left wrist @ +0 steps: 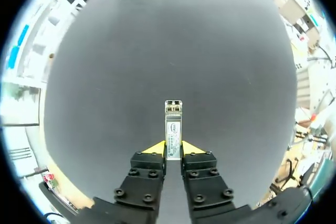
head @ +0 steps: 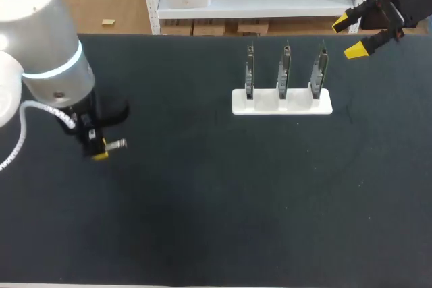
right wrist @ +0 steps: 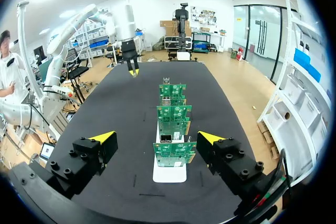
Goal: Pick up the optical module with the left hand, and insert it into the network port with the right hand.
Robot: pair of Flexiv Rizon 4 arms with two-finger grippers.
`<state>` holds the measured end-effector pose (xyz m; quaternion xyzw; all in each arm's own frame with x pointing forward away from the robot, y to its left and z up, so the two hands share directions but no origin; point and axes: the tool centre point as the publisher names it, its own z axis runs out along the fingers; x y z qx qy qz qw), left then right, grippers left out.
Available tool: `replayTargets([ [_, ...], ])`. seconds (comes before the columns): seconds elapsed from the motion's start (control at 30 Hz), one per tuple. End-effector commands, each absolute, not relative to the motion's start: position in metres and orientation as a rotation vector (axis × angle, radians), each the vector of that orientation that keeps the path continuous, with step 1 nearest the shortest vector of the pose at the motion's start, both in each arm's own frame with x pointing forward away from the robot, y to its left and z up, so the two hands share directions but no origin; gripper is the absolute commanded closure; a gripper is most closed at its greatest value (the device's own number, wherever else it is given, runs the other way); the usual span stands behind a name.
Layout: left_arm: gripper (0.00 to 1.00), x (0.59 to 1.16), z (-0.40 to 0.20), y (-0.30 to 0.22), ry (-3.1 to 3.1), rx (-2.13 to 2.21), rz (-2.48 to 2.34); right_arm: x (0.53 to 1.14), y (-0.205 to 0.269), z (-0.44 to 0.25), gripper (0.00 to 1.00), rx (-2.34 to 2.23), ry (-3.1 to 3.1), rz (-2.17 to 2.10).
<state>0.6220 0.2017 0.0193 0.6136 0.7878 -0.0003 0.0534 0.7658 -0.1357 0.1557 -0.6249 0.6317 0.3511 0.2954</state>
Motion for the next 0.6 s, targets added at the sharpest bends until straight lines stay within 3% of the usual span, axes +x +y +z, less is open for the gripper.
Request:
replayTargets([
  [0.03,1.0,0.64,0.034,0.208,2.371,1.788,-0.041,0.764,-0.135,0.156,0.0,-1.661,1.682,0.928],
  [0.6,1.0,0.772,0.157,0.162,2.011,1.155,-0.38,0.764,-0.135,0.156,0.0,-1.661,1.682,0.928],
])
